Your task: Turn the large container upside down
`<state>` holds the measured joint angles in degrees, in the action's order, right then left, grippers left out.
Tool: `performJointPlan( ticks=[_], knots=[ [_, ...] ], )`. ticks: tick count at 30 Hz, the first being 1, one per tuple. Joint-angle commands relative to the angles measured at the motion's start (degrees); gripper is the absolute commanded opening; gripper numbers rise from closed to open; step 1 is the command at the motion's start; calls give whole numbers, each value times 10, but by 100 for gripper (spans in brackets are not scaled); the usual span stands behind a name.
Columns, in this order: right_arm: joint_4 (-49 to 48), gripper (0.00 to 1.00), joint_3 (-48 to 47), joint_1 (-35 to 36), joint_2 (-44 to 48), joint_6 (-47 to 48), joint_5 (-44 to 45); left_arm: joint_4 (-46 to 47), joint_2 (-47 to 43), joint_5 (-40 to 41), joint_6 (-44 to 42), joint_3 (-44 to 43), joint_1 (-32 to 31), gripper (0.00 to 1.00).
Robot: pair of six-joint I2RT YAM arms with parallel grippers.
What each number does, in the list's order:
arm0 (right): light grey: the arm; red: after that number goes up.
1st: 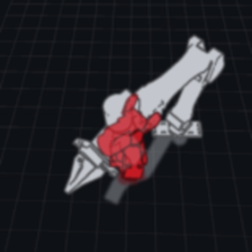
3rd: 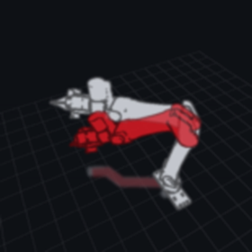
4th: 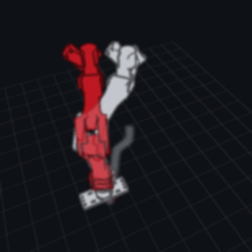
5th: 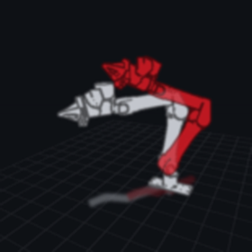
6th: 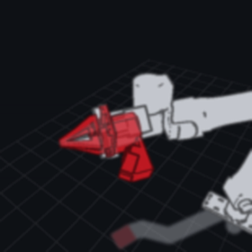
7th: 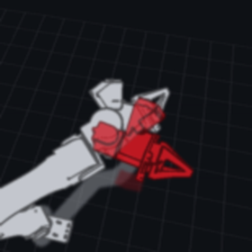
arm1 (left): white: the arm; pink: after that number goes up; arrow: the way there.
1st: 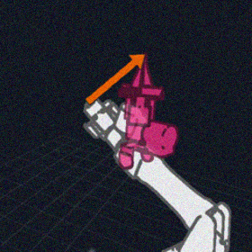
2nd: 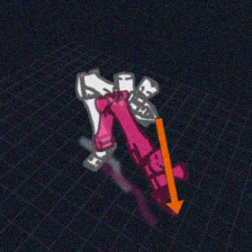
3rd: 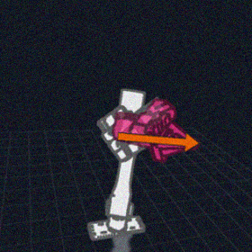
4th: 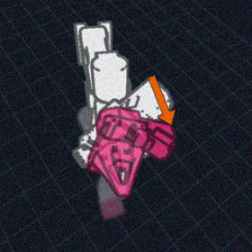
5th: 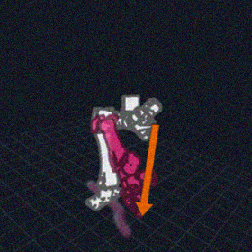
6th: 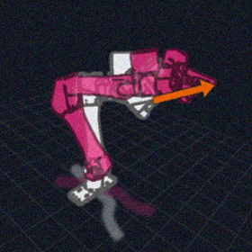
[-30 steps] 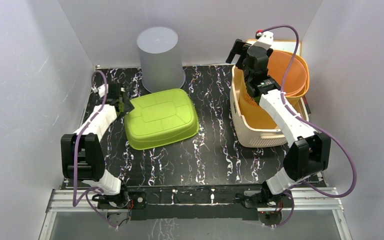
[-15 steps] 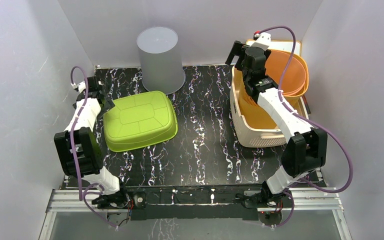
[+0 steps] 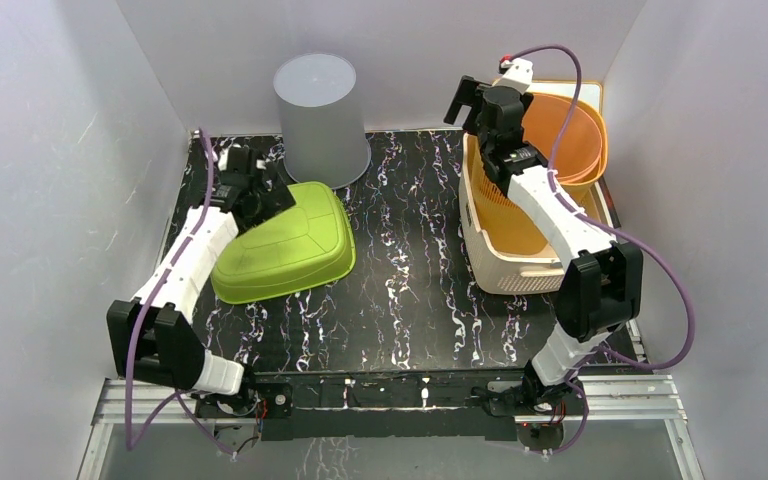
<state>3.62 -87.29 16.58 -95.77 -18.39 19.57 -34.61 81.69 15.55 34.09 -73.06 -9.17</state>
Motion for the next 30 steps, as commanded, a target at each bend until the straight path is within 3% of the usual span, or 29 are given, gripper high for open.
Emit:
performJointPlan(
  ticks=[1, 9, 20, 30],
  knots=[
    [-22, 98, -32, 16, -13, 1, -6, -82, -50, -21, 81, 57, -32, 98],
    [-45, 98, -43, 24, -6, 52, 26, -84, -95, -32, 132, 176, -34, 98],
    [-75, 98, -54, 25, 1, 112, 6, -51, -90, 43, 157, 253, -33, 98],
    [-65, 98, -107, 76, -11, 215, -16, 17, -36, 111, 102, 235, 12, 99]
  ],
)
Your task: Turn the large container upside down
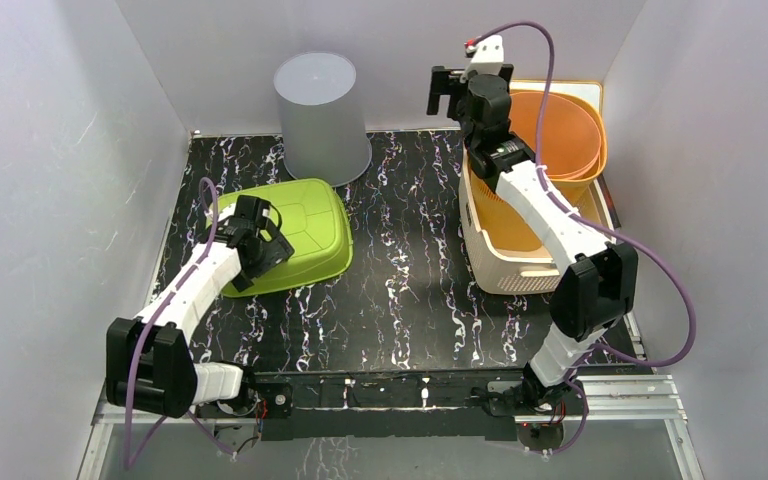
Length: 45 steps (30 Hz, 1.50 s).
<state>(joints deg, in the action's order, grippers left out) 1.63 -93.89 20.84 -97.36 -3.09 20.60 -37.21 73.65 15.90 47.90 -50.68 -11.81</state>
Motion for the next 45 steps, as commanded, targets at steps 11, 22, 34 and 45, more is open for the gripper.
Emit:
performJointPlan(
  ticks=[11, 22, 34, 45],
  knots=[
    [-28, 98, -10, 76, -20, -18, -187, 180, 54, 64, -263, -23, 106, 98],
    [-29, 98, -13, 135, -142, -91, -231, 149, 50, 157, -339, -108, 106, 98],
    [-42, 98, -42, 141, -232, -121, -169, 25, -48, 210, -228, -54, 107, 98],
    [-61, 98, -74, 149, -320, -117, -109, 0, -70, 197, -202, -37, 106, 98]
  ],
)
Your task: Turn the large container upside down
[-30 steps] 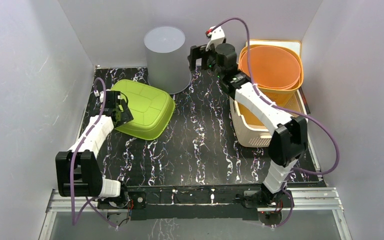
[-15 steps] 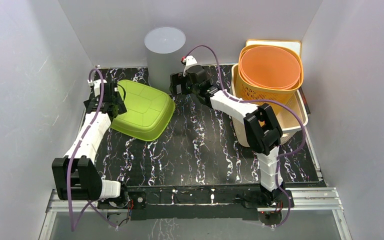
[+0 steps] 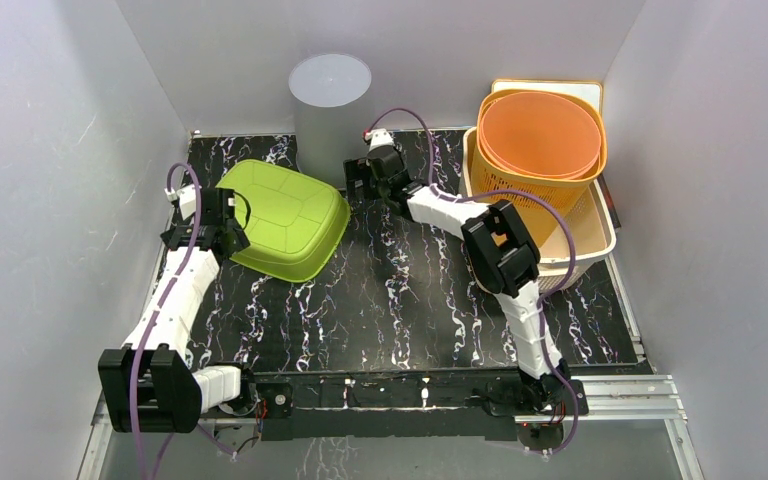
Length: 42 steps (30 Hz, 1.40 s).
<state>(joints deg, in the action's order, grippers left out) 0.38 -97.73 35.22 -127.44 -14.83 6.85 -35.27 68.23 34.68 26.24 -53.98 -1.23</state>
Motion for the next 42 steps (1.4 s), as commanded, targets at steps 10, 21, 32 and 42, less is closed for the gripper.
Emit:
performJointPlan(
  ticks=[10, 21, 32, 42],
  knots=[
    [-54, 98, 23, 42, -10, -7, -27, -3, -27, 29, 2, 58, 2, 98],
    [-56, 98, 192, 56, 121, -32, -73, 105, 65, 23, -29, 28, 19, 98],
    [-55, 98, 181, 63, 143, 6, -63, 189, 208, 41, -99, -85, 68, 98],
    [-53, 98, 169, 43, 141, 27, -18, 191, 338, 30, -136, -271, 104, 98]
  ],
)
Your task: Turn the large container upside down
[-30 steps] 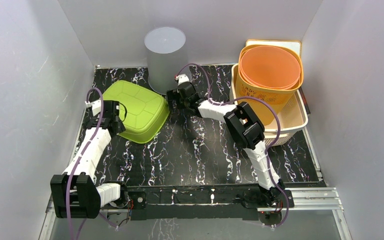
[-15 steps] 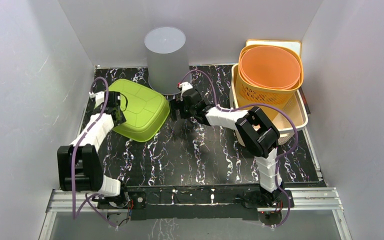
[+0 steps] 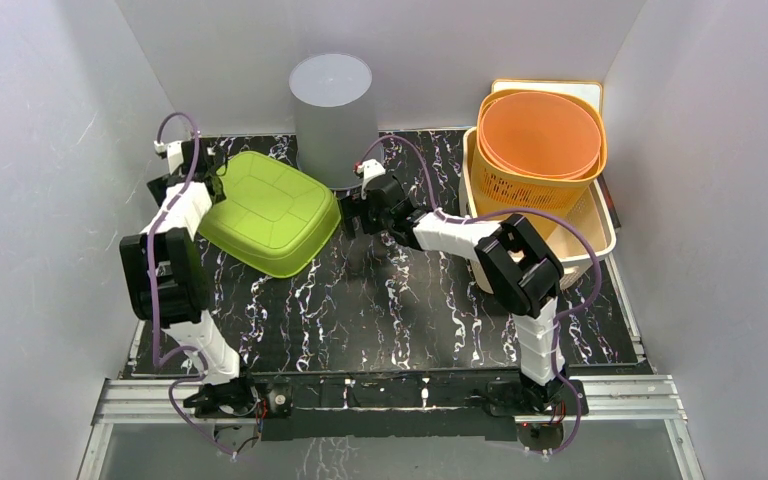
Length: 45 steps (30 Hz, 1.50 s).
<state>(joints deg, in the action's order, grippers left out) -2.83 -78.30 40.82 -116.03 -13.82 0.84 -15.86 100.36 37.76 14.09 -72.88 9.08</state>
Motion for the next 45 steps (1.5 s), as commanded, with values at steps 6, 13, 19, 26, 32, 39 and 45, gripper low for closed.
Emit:
performJointPlan(
  ticks=[6, 13, 19, 26, 32, 39, 45],
  knots=[
    [4, 98, -132, -25, -52, 2, 113, -55, -5, -102, 16, -138, 0, 98],
    [11, 98, -266, -27, -170, -20, 137, -95, -80, -220, 55, -64, -7, 98],
    [0, 98, -312, -25, -224, -40, 122, -115, -152, -283, 75, -3, -10, 98],
    [-15, 97, -294, 16, -225, -55, 40, -127, -210, -280, 71, 48, -11, 98],
    [-44, 97, -191, 55, -168, -108, -40, -138, -237, -259, 53, 65, -11, 98],
    [-50, 98, -55, 71, -55, -109, -44, -135, -228, -198, 53, 68, -11, 98],
    [-25, 98, -22, 58, 17, -51, -14, -118, -173, -144, 123, 43, -7, 98]
  ],
)
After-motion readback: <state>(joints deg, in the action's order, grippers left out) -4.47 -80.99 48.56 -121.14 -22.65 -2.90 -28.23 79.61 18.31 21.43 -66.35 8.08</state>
